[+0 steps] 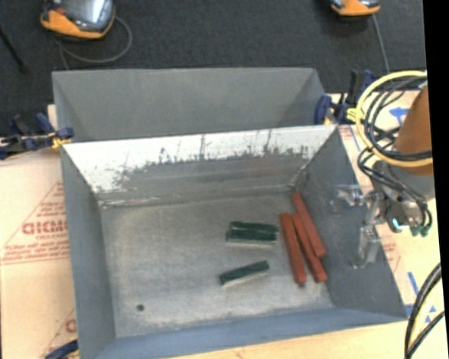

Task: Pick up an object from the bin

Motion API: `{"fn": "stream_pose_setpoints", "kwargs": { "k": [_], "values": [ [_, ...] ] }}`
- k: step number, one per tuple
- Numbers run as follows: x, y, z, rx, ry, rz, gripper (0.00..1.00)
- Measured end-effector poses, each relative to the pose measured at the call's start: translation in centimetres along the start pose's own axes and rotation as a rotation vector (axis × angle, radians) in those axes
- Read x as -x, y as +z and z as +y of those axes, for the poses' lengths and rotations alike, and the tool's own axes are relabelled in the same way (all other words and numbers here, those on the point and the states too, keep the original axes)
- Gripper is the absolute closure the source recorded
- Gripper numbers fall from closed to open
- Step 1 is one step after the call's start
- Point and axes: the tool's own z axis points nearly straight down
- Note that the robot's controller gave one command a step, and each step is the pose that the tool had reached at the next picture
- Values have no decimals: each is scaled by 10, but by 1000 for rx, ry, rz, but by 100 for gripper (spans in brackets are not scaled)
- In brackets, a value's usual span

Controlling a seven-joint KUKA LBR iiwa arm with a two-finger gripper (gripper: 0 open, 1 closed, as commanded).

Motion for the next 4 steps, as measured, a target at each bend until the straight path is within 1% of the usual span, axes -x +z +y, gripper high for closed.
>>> {"fn": "stream_pose_setpoints", "kwargs": {
  "k": [1,2,3,4],
  "values": [
    [7,126,42,1,-211,-2,0],
    [72,141,35,-1,-751,-7,0],
    [109,119,128,0,-746,-15,0],
    [111,140,133,-7,-818,-11,0]
  ]
}}
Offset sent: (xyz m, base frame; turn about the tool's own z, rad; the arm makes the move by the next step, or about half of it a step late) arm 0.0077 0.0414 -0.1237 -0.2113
